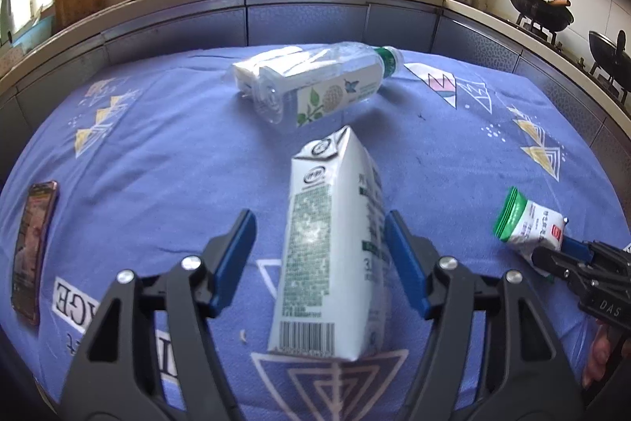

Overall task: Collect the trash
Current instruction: 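Lift the white carton with the left gripper while the right holds the green snack packet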

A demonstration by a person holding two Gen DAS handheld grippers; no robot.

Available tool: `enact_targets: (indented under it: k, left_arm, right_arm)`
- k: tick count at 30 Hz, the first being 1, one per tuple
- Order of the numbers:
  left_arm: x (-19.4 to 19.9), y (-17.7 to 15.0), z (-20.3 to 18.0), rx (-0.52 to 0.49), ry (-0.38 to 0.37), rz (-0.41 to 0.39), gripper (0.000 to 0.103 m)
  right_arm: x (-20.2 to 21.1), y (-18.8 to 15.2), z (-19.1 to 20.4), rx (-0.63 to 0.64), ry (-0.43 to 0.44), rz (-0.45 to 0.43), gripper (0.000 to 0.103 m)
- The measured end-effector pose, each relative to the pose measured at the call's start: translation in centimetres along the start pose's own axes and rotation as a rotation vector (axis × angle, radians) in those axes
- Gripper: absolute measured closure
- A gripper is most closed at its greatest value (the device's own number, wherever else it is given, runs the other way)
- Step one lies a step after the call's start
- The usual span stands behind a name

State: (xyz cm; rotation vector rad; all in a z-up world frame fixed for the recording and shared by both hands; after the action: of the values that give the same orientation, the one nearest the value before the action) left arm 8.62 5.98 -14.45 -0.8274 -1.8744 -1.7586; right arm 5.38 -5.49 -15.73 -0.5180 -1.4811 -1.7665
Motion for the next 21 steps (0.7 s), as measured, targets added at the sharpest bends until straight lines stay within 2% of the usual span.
enact_targets:
  k: [9,14,21]
  left_arm:
    - [0.9,1.3,0.4,0.016,-0.04,-0.025,0.038]
    - [0.5,0.9,0.5,0.01,-0.03,-0.009,0.038]
    - [0.1,0.1,2.5,0.039,0.007,0.013,0.034]
  right_arm:
    - [1.9,-1.2,-0.6,0.004,-0.028,-0.014,0.058]
    - [3.1,-0.7,-1.4,-0.017,-0.037,-0.056,0.055]
    - [2.6,-0.8,-1.0,-0.024,-0.009,-0.048,0.053]
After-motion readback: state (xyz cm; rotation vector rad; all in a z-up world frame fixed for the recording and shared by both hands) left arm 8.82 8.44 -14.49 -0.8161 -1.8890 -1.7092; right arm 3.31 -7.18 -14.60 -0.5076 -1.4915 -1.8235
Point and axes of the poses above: each gripper's, at about its wrist camera, not at the fingertips, and x roughly against the way its jaws point, z to its left, y to its top, the point moved 10 cm from there along -x, roughly the way its jaws point, and after that the axes turned 1 degree about x, right-handed, at the moved point
